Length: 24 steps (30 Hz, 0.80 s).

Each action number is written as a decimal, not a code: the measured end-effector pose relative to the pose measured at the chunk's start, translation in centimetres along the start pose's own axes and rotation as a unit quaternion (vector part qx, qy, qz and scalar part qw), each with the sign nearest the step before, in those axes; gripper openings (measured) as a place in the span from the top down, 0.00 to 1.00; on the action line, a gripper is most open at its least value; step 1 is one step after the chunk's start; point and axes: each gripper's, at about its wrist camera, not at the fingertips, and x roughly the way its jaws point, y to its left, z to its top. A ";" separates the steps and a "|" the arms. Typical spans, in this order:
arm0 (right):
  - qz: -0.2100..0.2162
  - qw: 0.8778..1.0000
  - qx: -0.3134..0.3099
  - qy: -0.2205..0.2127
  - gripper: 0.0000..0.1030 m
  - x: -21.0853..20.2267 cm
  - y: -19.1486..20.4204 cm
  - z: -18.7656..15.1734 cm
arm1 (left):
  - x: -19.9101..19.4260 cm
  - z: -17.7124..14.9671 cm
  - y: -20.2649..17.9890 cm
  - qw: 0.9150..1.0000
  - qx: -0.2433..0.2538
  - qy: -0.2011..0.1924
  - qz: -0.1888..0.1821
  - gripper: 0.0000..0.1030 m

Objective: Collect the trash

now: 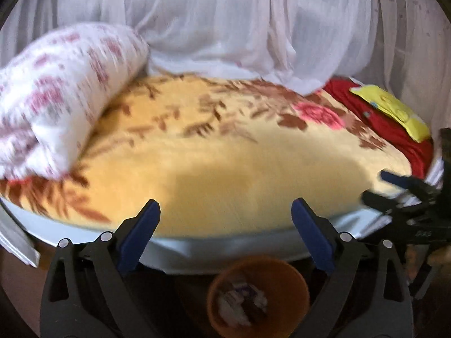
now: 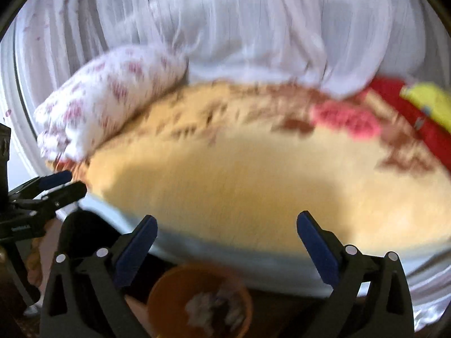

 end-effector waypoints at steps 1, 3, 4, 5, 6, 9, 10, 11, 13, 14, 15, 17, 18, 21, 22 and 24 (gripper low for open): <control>-0.005 1.000 -0.004 -0.014 0.05 -0.3 -0.1 0.6 | 0.2 0.5 -0.1 1.000 0.002 -0.006 0.008 0.11; -0.017 0.999 -0.015 -0.047 0.05 -1.1 -0.6 1.5 | 0.4 1.1 -0.2 1.000 0.005 -0.015 0.012 0.11; -0.020 0.998 -0.018 -0.053 0.05 -1.2 -0.6 1.8 | 0.5 1.4 -0.3 1.000 0.006 -0.015 0.011 0.11; -0.021 0.998 -0.020 -0.056 0.05 -1.2 -0.7 2.0 | 0.7 1.6 -0.4 1.000 0.005 -0.015 0.010 0.11; -0.024 0.998 -0.022 -0.057 0.05 -1.1 -0.9 2.2 | 1.0 1.9 -0.5 1.000 0.004 -0.015 0.009 0.11; -0.030 0.998 -0.019 -0.057 0.05 -0.2 -1.6 2.9 | 1.6 2.3 -0.8 1.000 0.003 -0.016 0.007 0.11; -0.030 0.998 -0.012 -0.056 0.05 0.2 -2.0 3.2 | 2.0 2.5 -0.9 1.000 0.003 -0.016 0.007 0.11; -0.030 0.998 -0.007 -0.057 0.05 0.4 -2.1 3.3 | 2.3 2.8 -0.9 1.000 0.004 -0.017 0.009 0.11; -0.023 0.998 0.010 -0.058 0.05 1.1 -3.0 3.9 | 3.1 3.6 -1.1 1.000 0.006 -0.021 0.017 0.11; -0.022 0.998 0.018 -0.061 0.05 1.5 -3.5 4.4 | 3.5 4.0 -1.2 1.000 0.006 -0.023 0.020 0.11; -0.025 0.997 0.021 -0.064 0.05 1.8 -3.6 4.6 | 4.0 4.6 -1.4 0.999 0.008 -0.027 0.023 0.11; -0.035 0.997 0.028 -0.070 0.05 2.7 -4.5 5.7 | 4.8 5.9 -1.5 0.999 0.014 -0.036 0.034 0.11; -0.039 0.996 0.031 -0.073 0.05 3.0 -4.8 6.1 | 5.0 6.5 -1.6 0.998 0.016 -0.041 0.039 0.11; -0.056 0.994 0.041 -0.089 0.05 3.8 -6.0 7.8 | 6.3 8.4 -1.8 0.996 0.021 -0.059 0.057 0.11; -0.061 0.993 0.042 -0.093 0.05 4.1 -6.3 8.3 | 6.7 9.0 -1.8 0.996 0.022 -0.063 0.061 0.11; -0.084 0.989 0.043 -0.110 0.05 4.8 -7.1 9.7 | 7.8 10.3 -1.7 0.995 0.022 -0.067 0.067 0.11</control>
